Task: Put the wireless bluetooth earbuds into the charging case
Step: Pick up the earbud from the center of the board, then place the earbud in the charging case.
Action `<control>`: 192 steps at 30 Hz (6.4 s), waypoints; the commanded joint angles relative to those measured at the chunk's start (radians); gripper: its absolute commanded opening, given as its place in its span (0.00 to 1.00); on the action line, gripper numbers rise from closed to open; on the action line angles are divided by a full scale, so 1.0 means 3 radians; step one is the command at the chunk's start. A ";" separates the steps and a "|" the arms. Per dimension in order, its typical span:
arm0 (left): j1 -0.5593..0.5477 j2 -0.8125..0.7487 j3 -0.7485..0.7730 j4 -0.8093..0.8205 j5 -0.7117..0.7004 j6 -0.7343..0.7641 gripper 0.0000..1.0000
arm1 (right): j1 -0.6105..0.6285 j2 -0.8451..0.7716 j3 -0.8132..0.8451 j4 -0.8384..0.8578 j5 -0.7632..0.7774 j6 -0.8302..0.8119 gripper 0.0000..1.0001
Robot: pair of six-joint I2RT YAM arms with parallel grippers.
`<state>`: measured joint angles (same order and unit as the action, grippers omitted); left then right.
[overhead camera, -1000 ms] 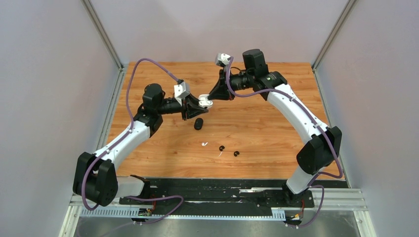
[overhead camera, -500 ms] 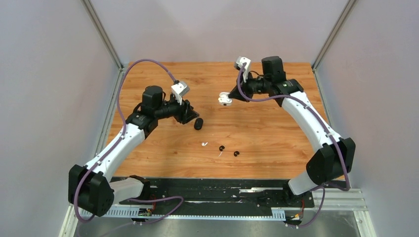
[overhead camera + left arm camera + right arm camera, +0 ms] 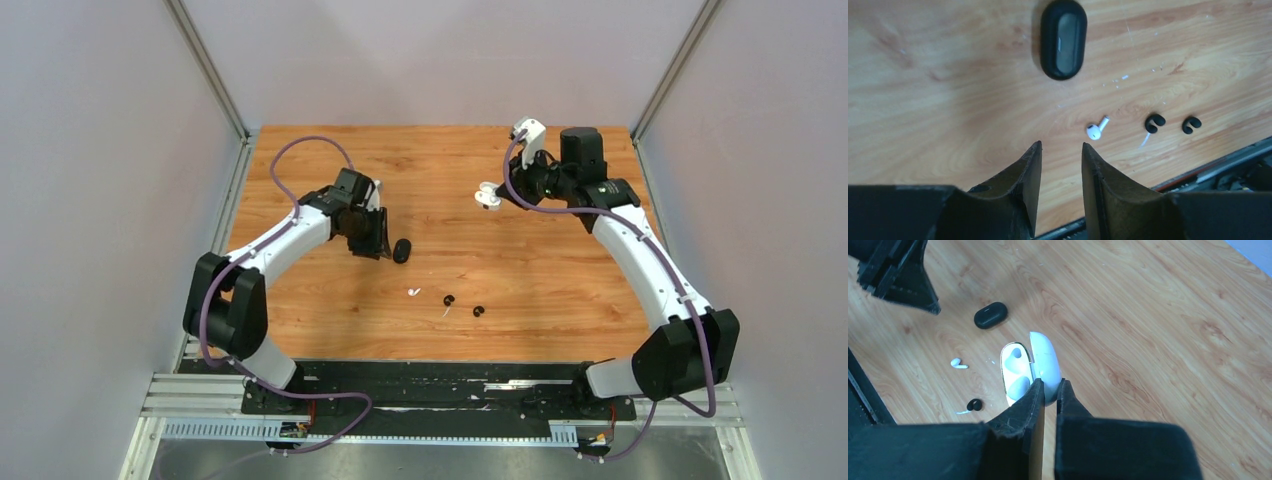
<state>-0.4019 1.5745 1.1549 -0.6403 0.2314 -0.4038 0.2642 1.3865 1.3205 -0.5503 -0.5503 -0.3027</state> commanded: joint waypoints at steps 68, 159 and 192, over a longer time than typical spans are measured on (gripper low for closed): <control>-0.0785 0.0980 0.0263 -0.0110 -0.0140 -0.1259 0.32 | -0.0471 -0.0269 -0.0377 0.0243 -0.0474 0.0523 0.00; -0.1069 -0.1561 -0.0690 0.2092 0.0190 0.7008 0.00 | 0.1190 0.0351 0.0923 0.0028 0.0460 0.0303 0.00; -0.1069 -0.1562 -0.0679 0.1828 0.0071 0.7209 0.00 | 0.1177 0.0300 0.0943 0.0046 0.0447 0.0389 0.00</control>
<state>-0.7185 1.1198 0.9375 -0.0708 0.2379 1.7390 0.6151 1.5185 1.5642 -0.5858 -0.4133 -0.2176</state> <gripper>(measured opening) 0.195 0.044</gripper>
